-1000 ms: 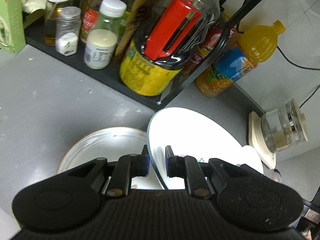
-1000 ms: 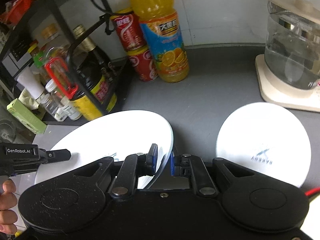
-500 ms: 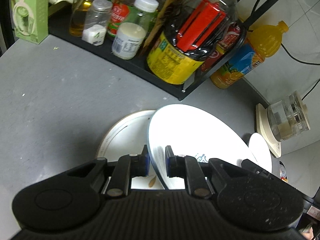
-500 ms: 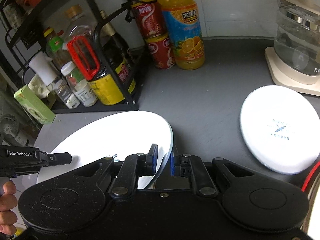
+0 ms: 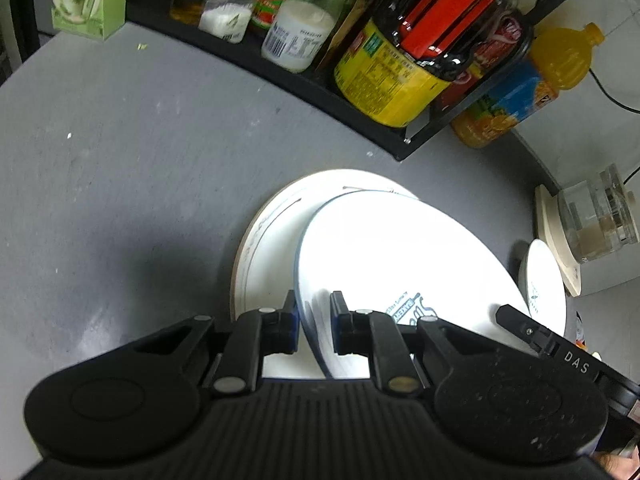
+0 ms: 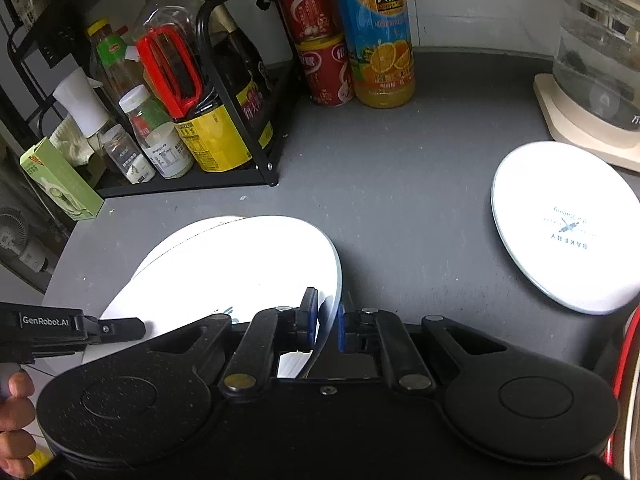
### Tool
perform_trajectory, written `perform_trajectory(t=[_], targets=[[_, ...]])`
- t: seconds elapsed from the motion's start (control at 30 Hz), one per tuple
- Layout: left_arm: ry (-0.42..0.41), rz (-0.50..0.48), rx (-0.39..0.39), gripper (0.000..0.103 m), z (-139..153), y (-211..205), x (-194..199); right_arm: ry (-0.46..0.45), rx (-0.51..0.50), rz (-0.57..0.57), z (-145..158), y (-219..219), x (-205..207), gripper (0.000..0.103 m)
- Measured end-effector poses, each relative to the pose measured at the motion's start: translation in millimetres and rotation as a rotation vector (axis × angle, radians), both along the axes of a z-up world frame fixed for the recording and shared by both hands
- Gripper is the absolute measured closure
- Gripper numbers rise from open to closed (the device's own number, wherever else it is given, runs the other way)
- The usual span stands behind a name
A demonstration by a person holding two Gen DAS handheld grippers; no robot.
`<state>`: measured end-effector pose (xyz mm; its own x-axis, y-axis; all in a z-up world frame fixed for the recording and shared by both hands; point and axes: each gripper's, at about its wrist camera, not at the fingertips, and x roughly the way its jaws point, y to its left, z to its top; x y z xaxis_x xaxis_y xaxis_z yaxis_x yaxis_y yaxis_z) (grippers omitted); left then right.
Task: Organize plates and bowls
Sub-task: 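Lift the 'Sweet' plate with the right gripper onto the flower-pattern plate, then lower the 'Sweet' plate flat and open the right gripper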
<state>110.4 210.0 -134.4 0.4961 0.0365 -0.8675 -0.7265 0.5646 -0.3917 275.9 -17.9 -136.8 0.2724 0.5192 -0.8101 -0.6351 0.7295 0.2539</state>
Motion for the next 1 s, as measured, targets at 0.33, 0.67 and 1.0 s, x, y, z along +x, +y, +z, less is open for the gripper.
perform_trajectory(t=[0.33, 0.67, 1.0], targets=[[0.027, 0.006, -0.014, 0.089, -13.9, 4.3, -2.1, 0.014, -0.015, -0.006, -9.8, 5.1, -4.0, 0.094], [0.082, -0.039, 0.028, 0.086, -5.7, 11.2, 5.6, -0.022, -0.025, 0.002, -9.6, 13.2, -7.0, 0.093], [0.084, -0.026, 0.12, 0.061, 15.6, 26.1, -2.5, -0.011, -0.068, 0.0, -21.1, 21.5, -7.4, 0.09]])
